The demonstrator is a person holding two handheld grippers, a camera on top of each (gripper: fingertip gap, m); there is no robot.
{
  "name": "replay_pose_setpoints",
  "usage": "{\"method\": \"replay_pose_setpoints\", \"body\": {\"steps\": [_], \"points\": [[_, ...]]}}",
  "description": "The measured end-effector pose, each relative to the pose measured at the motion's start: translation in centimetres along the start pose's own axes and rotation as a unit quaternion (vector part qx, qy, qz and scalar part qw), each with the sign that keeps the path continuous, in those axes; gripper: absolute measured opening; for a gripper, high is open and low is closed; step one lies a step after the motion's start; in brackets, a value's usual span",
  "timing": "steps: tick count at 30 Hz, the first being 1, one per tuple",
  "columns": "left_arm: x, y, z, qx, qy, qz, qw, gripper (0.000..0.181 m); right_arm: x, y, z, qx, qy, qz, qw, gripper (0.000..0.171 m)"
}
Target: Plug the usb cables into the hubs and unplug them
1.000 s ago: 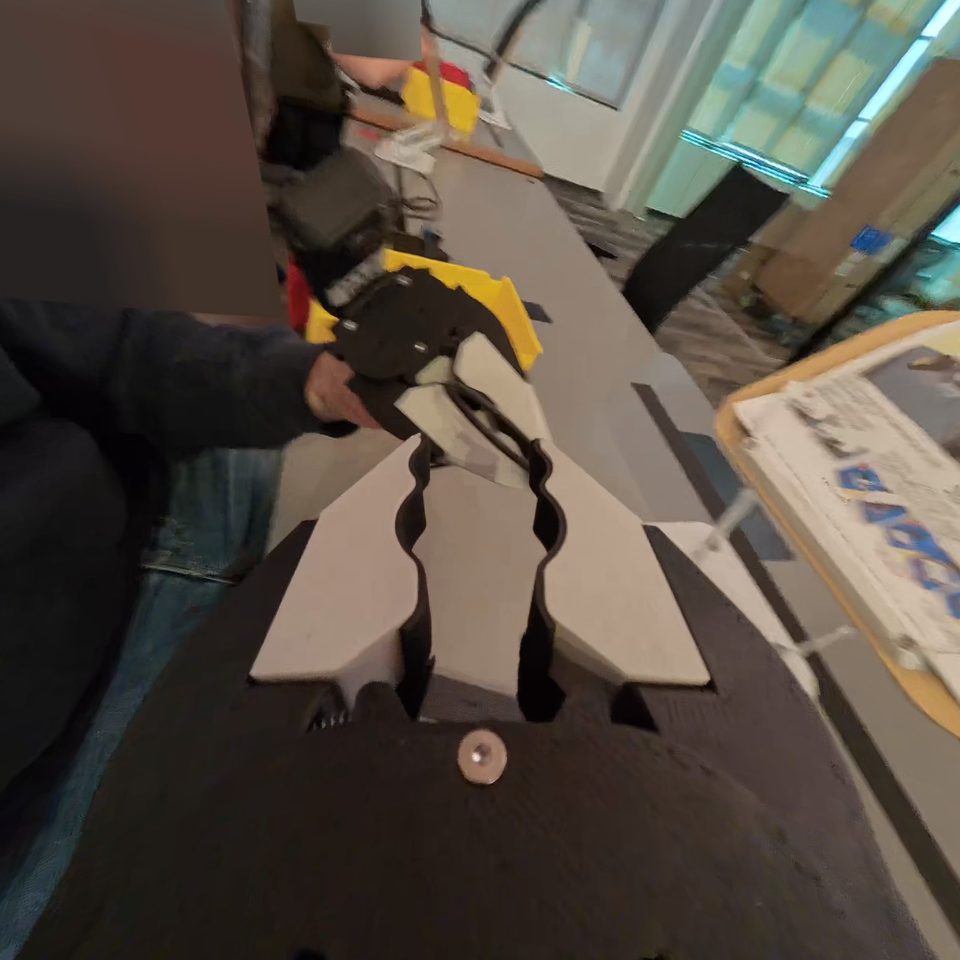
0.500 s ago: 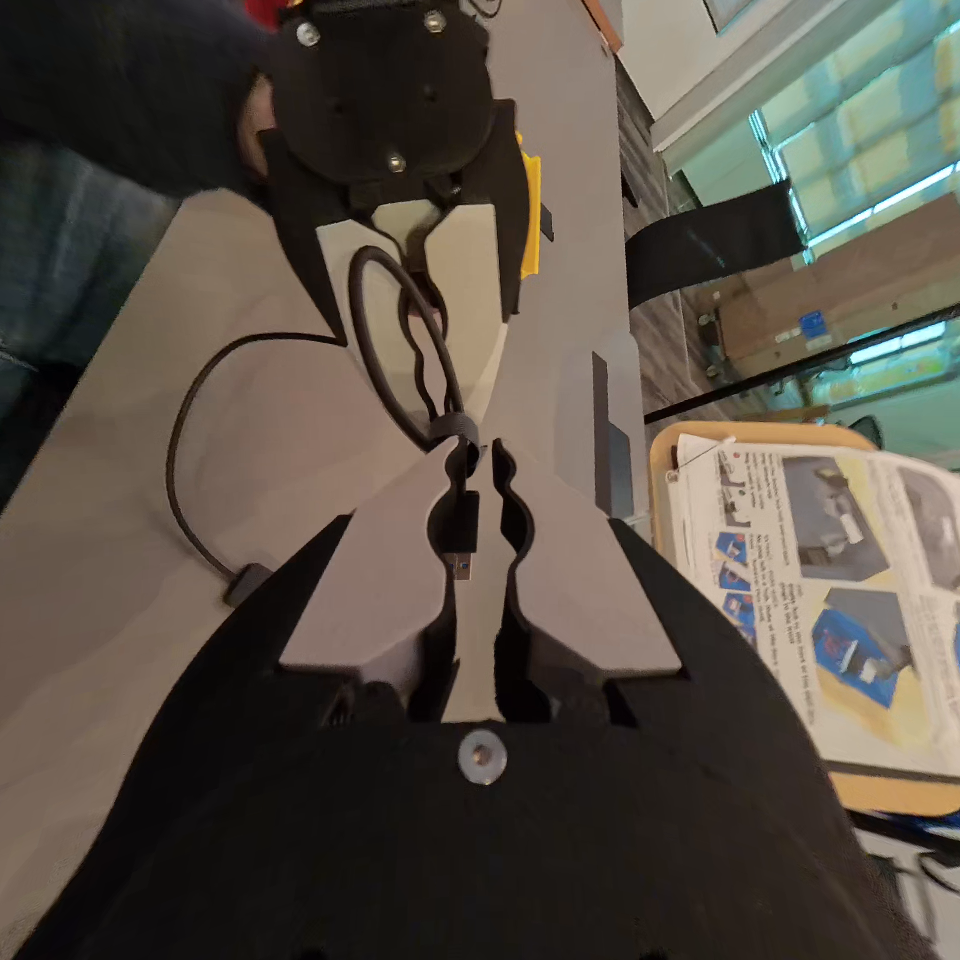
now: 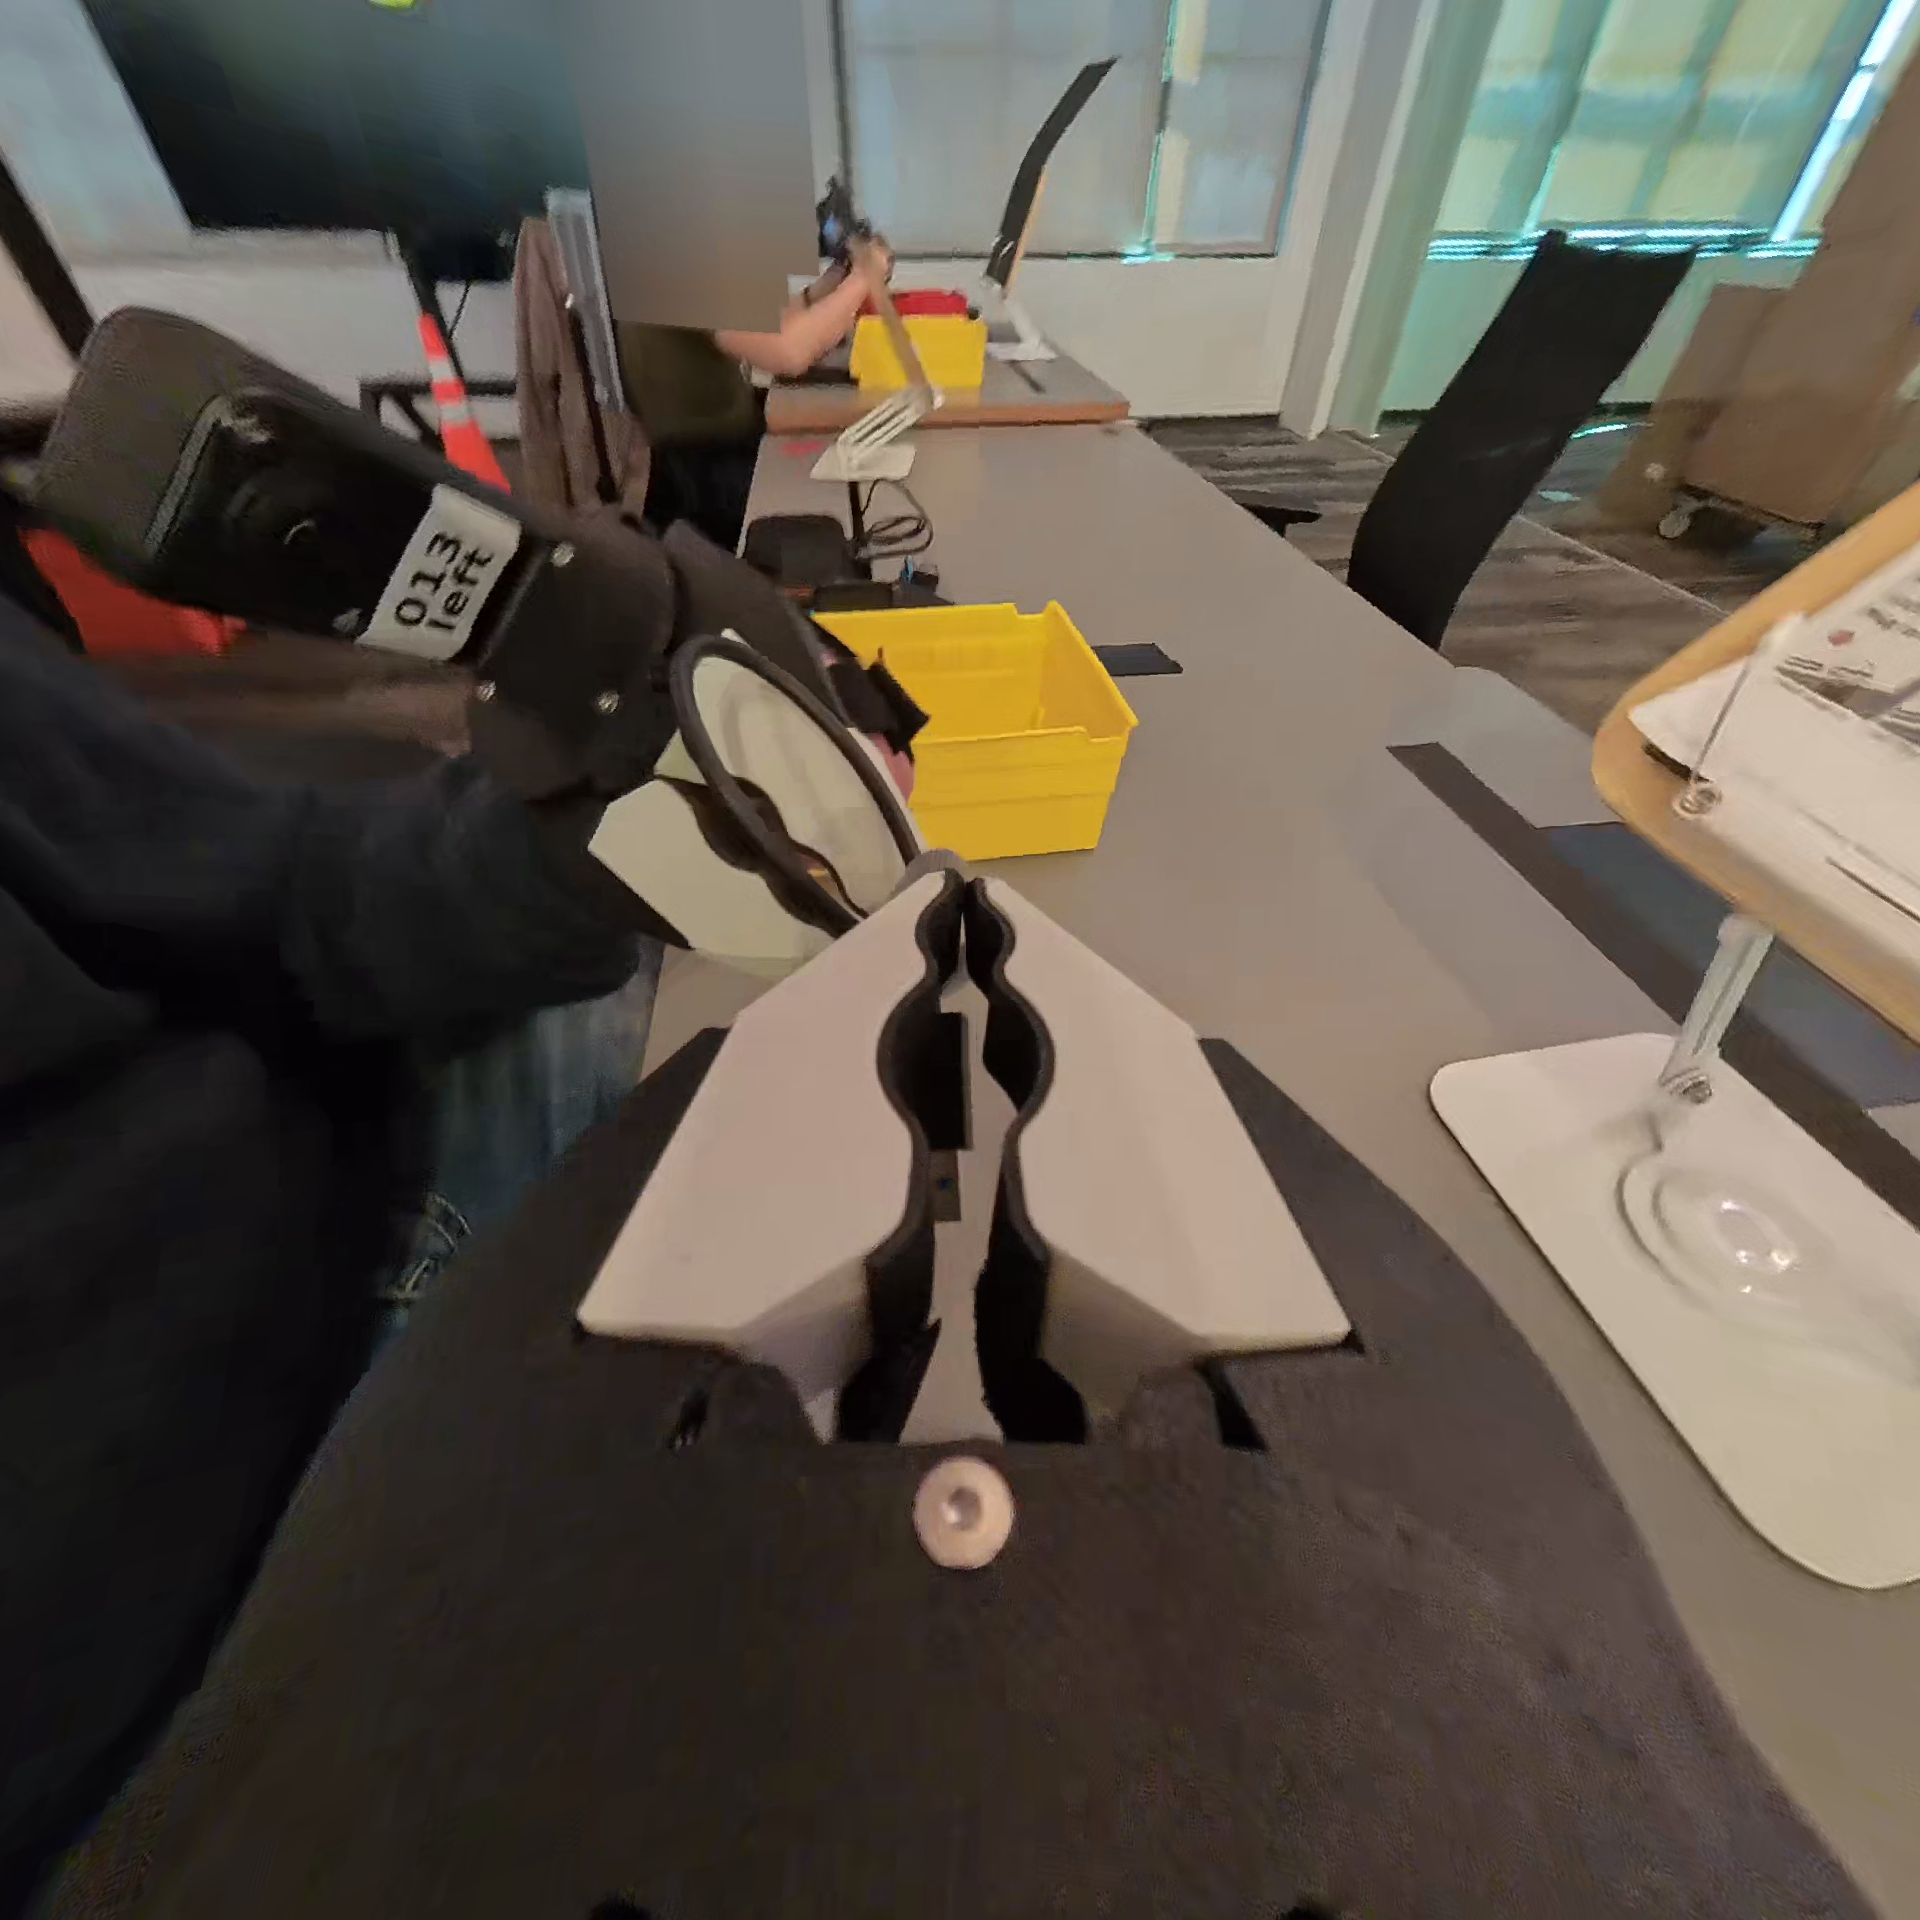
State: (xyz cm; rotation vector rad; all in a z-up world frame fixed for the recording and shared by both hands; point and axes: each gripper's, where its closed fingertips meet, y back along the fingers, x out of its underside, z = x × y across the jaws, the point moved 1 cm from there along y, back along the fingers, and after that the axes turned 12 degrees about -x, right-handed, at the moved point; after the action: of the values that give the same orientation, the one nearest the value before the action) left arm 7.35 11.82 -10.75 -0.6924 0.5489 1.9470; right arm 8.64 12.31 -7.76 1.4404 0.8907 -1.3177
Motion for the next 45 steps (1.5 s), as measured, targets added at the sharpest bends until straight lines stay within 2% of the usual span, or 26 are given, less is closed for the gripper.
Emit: {"method": "replay_pose_setpoints", "body": {"steps": [6,10,13,16,19,23,24,27,30,32,34,35,38,41,45], "points": [[-0.6,0.9,0.6,0.046,0.104,-0.04,0.993,0.002,1.4,0.3,-0.4,0.029,0.002,0.017,0.999,0.0],[-0.9,1.0,0.3,0.082,0.162,-0.063,0.981,0.002,1.6,0.4,0.1,0.048,0.047,0.061,0.996,0.0],[-1.0,1.2,-0.3,0.118,0.18,-0.065,0.974,0.002,1.3,0.3,0.7,0.05,0.12,0.099,0.987,0.0],[-1.2,1.2,-1.2,0.15,0.184,-0.057,0.97,0.002,0.8,0.1,1.1,0.055,0.206,0.145,0.966,0.009],[-1.1,1.3,-1.8,0.181,0.202,-0.05,0.961,0.002,1.4,-0.4,1.9,0.034,0.298,0.209,0.931,0.0],[-0.8,1.4,-2.5,0.217,0.225,-0.036,0.949,0.002,1.7,-1.0,2.3,0.035,0.392,0.269,0.879,0.0],[-0.8,1.3,-2.4,0.215,0.232,-0.039,0.948,0.002,1.6,-1.0,2.2,0.037,0.375,0.273,0.885,0.0],[-1.1,1.1,-2.0,0.185,0.217,-0.05,0.957,0.002,0.9,-1.2,1.8,0.028,0.28,0.215,0.935,0.0],[-1.2,1.2,-1.0,0.122,0.155,-0.046,0.979,0.003,0.5,-1.1,0.6,0.025,0.106,0.115,0.987,0.0],[-1.4,1.2,-0.9,0.095,0.1,-0.033,0.99,0.003,0.4,-0.9,0.1,0.001,-0.008,0.035,0.999,0.0],[-1.5,1.1,-0.3,0.072,0.101,-0.036,0.992,0.003,0.2,-0.2,-0.8,-0.028,-0.111,-0.054,0.992,0.0],[-1.2,1.1,-0.4,0.079,0.107,-0.032,0.991,0.003,0.8,-0.2,-0.9,-0.038,-0.135,-0.062,0.988,0.0],[-1.0,1.1,-0.7,0.096,0.134,-0.041,0.985,0.003,1.8,-0.5,-1.0,-0.024,-0.122,-0.051,0.991,0.0],[-0.5,0.9,-0.3,0.106,0.177,-0.048,0.977,0.002,2.5,-0.1,-1.2,0.039,-0.01,0.032,0.999,0.0],[-0.5,0.9,-1.5,0.161,0.196,-0.038,0.967,0.002,1.7,-0.6,0.3,0.031,0.11,0.09,0.989,0.002]]}}
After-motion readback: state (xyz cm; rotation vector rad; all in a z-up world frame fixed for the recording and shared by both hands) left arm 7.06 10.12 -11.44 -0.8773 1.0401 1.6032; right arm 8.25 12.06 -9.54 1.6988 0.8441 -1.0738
